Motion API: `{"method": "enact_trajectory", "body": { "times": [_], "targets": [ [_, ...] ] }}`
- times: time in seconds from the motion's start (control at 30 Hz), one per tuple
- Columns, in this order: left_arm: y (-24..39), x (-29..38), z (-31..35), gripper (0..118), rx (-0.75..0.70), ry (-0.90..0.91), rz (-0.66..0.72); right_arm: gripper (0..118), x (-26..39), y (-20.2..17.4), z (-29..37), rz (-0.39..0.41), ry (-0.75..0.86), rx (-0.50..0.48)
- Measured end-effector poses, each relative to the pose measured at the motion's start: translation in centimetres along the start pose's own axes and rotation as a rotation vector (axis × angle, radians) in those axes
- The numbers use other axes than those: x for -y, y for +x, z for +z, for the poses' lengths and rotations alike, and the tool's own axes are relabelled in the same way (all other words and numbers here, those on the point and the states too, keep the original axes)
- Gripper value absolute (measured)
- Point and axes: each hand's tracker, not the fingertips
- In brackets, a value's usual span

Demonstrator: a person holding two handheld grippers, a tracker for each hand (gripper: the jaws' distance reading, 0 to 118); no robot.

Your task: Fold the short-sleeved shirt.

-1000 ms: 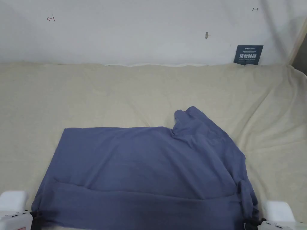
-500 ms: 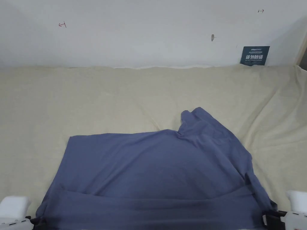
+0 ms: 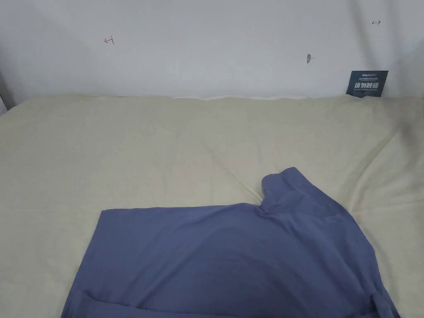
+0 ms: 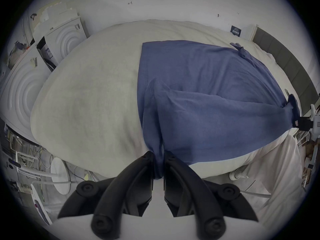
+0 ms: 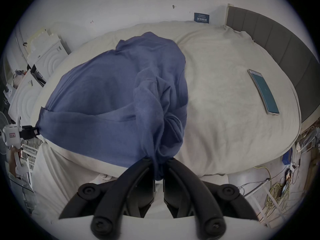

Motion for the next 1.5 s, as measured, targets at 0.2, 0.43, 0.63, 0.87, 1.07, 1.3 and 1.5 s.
{"method": "enact_trajectory", "body": {
  "times": [0.2, 0.43, 0.63, 0.87, 1.07, 1.3, 1.5],
  "targets": [
    [0.7, -1.2, 2.8, 101, -0.063, 0.111, 0.035, 98, -1.6, 0.6, 1.5, -0.001, 0.065, 0.014],
    [1.5, -6.6, 8.3, 100, -0.031, 0.355, 0.060, 79, -6.4, 0.4, 4.3, 0.066, 0.159, -0.007],
    [3.8, -10.7, 7.7, 6, 0.011, 0.394, 0.044, 2, -10.4, -0.6, 4.5, 0.049, 0.266, -0.029],
    [6.0, -14.2, 4.9, 0, 0.035, 0.398, -0.016, 0, -17.0, -0.3, 0.9, 0.059, 0.271, -0.050],
    [7.5, -17.1, 2.8, 0, 0.074, 0.359, -0.039, 1, -25.4, 0.8, -6.4, 0.081, 0.227, -0.002],
    [6.6, -18.1, 0.5, 0, 0.069, 0.309, -0.012, 107, -31.5, 1.2, -14.9, 0.075, 0.050, 0.034],
    [5.2, -17.5, -0.6, 0, 0.049, 0.305, -0.023, 49, -32.5, 1.4, -20.4, 0.162, -0.134, 0.130]
  ]
}}
